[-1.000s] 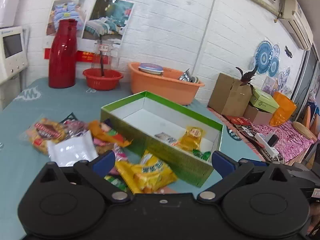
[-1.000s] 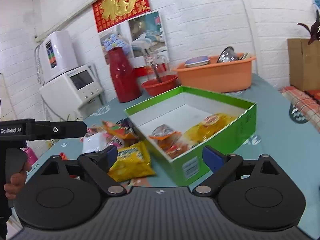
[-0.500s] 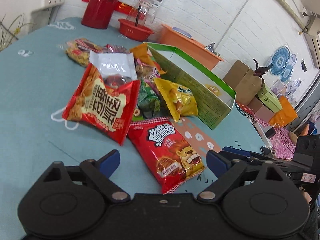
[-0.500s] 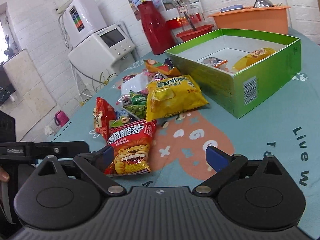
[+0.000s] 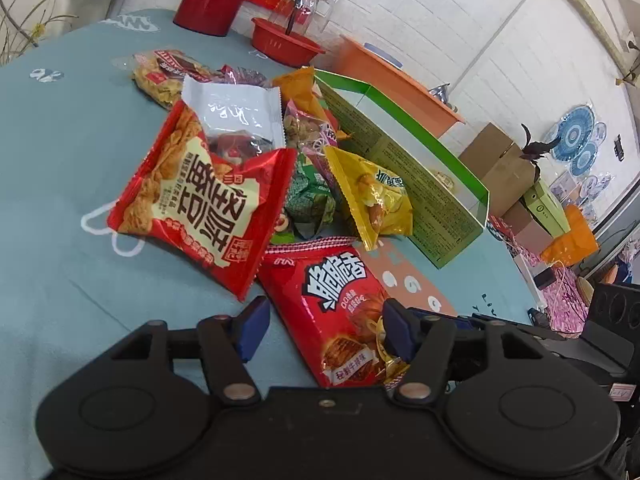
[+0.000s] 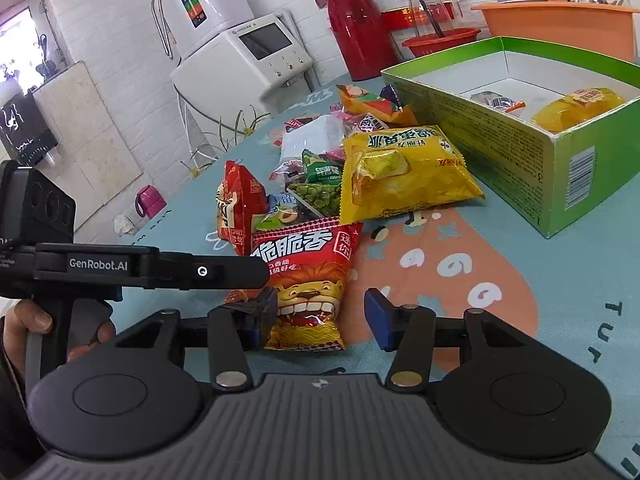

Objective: Organize snacks
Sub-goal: 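Grasp the red lion-print chip bag with the left gripper, then carry the red chip bag over the box and release it with the left gripper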

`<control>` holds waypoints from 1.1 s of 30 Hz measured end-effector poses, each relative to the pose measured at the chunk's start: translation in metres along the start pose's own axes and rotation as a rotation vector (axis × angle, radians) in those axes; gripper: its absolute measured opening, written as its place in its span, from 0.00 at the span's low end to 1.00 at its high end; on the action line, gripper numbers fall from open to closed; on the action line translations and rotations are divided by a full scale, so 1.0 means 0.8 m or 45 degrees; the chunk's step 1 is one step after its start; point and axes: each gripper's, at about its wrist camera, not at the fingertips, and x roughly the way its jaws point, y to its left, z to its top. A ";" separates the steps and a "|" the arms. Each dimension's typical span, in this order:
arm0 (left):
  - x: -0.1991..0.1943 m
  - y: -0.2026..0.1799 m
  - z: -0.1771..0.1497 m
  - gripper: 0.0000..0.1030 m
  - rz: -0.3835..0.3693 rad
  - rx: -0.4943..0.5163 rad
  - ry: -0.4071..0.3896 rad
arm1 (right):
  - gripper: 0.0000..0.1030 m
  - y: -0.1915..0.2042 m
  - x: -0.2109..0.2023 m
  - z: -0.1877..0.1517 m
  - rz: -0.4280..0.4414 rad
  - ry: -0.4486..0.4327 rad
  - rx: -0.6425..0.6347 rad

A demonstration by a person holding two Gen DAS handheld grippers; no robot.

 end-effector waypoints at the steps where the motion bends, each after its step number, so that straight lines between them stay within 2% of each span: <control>1: 0.001 0.000 0.000 0.70 0.001 0.002 0.002 | 0.81 0.000 0.002 -0.001 -0.003 0.003 -0.002; 2: 0.003 0.000 -0.001 0.66 0.000 0.004 0.004 | 0.81 -0.001 0.003 -0.001 0.002 -0.010 -0.003; 3: 0.004 0.001 -0.001 0.57 -0.001 0.005 0.003 | 0.81 -0.002 0.003 -0.002 0.007 -0.018 0.001; 4: 0.006 0.001 -0.002 0.55 -0.008 0.009 0.006 | 0.74 -0.003 0.003 -0.003 0.015 -0.017 0.008; 5: 0.008 0.001 -0.003 0.55 -0.022 0.003 0.009 | 0.58 -0.004 0.003 -0.004 0.044 -0.004 0.027; 8: 0.008 -0.009 -0.004 0.53 -0.018 0.020 0.017 | 0.53 0.007 -0.007 -0.008 -0.004 -0.013 -0.013; 14: -0.014 -0.039 0.004 0.52 -0.112 0.084 -0.029 | 0.52 0.025 -0.055 0.001 -0.074 -0.118 -0.101; 21: -0.025 -0.089 0.055 0.52 -0.202 0.216 -0.164 | 0.51 0.017 -0.089 0.045 -0.126 -0.335 -0.137; 27: 0.018 -0.119 0.110 0.52 -0.263 0.266 -0.219 | 0.51 -0.015 -0.088 0.088 -0.231 -0.484 -0.101; 33: 0.079 -0.127 0.159 0.52 -0.290 0.277 -0.189 | 0.51 -0.070 -0.066 0.119 -0.280 -0.536 0.012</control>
